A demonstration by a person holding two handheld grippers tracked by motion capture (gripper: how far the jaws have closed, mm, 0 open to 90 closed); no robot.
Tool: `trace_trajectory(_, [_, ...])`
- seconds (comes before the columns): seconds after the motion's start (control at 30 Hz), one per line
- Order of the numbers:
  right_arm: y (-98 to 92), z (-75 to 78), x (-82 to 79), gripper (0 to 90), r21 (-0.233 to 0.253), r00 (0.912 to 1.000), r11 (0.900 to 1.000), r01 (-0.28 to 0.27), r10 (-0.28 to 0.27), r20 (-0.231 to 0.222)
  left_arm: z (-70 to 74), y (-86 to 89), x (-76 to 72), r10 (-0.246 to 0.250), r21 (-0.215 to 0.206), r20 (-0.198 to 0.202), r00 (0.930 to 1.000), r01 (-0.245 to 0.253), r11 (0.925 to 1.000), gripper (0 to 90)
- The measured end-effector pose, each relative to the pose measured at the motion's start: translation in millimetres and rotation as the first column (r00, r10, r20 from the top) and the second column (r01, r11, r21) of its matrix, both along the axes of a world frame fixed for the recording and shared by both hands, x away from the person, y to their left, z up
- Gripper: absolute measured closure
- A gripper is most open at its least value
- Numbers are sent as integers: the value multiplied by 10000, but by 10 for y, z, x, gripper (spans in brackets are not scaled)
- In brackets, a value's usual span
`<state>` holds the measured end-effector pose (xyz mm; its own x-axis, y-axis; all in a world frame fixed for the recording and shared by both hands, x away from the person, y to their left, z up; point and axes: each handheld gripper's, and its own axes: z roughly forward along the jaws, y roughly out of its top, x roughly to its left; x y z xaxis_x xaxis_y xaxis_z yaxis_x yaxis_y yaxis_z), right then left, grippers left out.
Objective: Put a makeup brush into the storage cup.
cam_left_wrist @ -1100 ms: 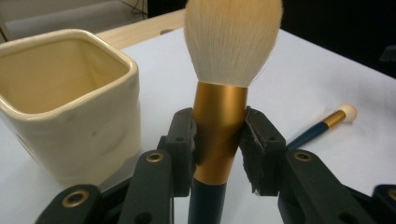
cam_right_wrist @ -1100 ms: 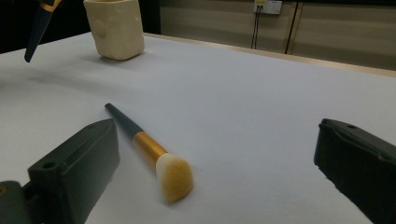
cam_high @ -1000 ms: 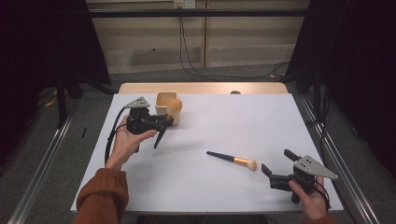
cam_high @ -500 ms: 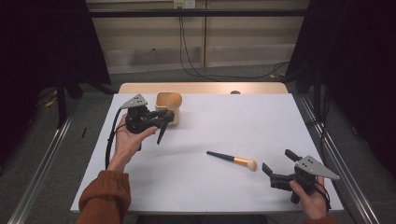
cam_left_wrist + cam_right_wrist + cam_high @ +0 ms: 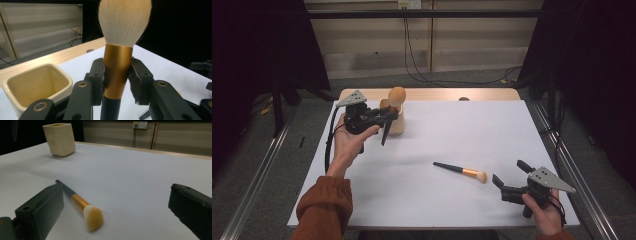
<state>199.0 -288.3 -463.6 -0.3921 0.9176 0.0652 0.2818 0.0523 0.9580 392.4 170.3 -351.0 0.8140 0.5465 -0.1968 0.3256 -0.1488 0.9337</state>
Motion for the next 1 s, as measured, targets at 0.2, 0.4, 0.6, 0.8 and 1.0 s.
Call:
trace_trajectory(0.2, [-8, -1, -3, 0, 33, 10000, 10000, 32, -32, 12, 103, 1, 43, 146, -33, 188, 9997, -145, 9999, 660])
trace_trajectory(0.4, [-10, 1, -6, 0, 60, 10000, 10000, 16, -16, 28, 178, 20, 107, 352, -57, 302, 9989, -351, 9994, 661])
trace_trajectory(0.6, [-6, 4, -16, 0, 85, 10000, 10000, 4, -5, 15, 278, 13, 179, 546, -255, 560, 9969, -532, 9983, 660])
trace_trajectory(0.8, [-18, 1, -14, 0, 109, 10000, 9999, 22, -22, 7, 364, -3, 264, 618, -340, 618, 9962, -597, 9976, 661])
trace_trajectory(1.0, [-29, 0, -11, 0, 217, 9999, 9997, 103, -102, -22, 446, -22, 315, 763, -486, 1090, 9911, -713, 9963, 661])
